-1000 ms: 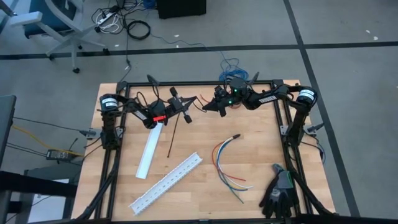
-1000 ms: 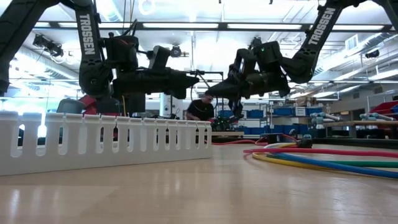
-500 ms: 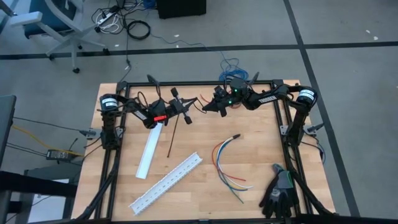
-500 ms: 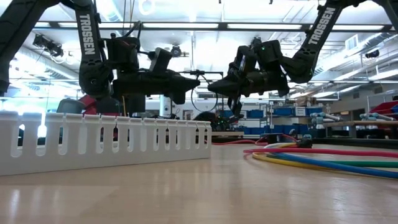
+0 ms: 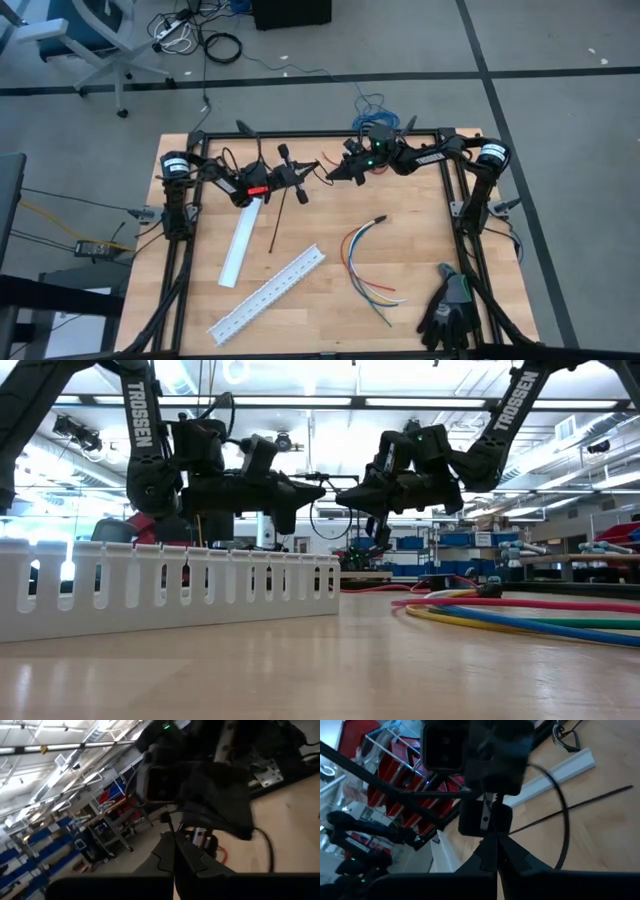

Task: Ziptie cables
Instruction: Wrap the right black zip tie

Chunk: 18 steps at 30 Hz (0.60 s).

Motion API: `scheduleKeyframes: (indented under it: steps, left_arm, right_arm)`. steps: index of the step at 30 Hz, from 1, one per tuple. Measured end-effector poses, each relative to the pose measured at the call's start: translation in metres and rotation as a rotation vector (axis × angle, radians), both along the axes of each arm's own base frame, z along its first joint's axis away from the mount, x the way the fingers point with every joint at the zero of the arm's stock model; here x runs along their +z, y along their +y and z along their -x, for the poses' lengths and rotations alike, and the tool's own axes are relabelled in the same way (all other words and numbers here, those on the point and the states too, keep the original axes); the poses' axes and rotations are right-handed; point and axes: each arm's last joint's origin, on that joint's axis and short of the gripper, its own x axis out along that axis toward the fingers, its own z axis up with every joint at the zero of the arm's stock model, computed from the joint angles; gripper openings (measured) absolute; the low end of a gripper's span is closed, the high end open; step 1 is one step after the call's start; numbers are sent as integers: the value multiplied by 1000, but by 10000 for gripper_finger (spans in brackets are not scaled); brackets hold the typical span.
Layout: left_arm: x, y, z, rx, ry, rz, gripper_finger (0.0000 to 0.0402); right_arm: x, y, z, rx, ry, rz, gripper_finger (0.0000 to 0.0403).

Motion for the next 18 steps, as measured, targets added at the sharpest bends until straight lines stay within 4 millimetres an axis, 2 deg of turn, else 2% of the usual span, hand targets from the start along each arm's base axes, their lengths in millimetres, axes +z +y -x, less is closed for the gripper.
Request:
scheduleKeyframes:
  steps: [7, 14, 18]
  left_arm:
    - [-4, -1, -1, 3, 54, -19, 2]
    - [-9, -6, -5, -12, 115, -11, 1]
    - [-11, -8, -11, -20, 158, -3, 1]
  right_arm:
    - [0, 4, 0, 78, 17, -58, 0]
    - [-2, 3, 0, 42, 35, -63, 0]
    - [5, 0, -5, 31, 10, -31, 0]
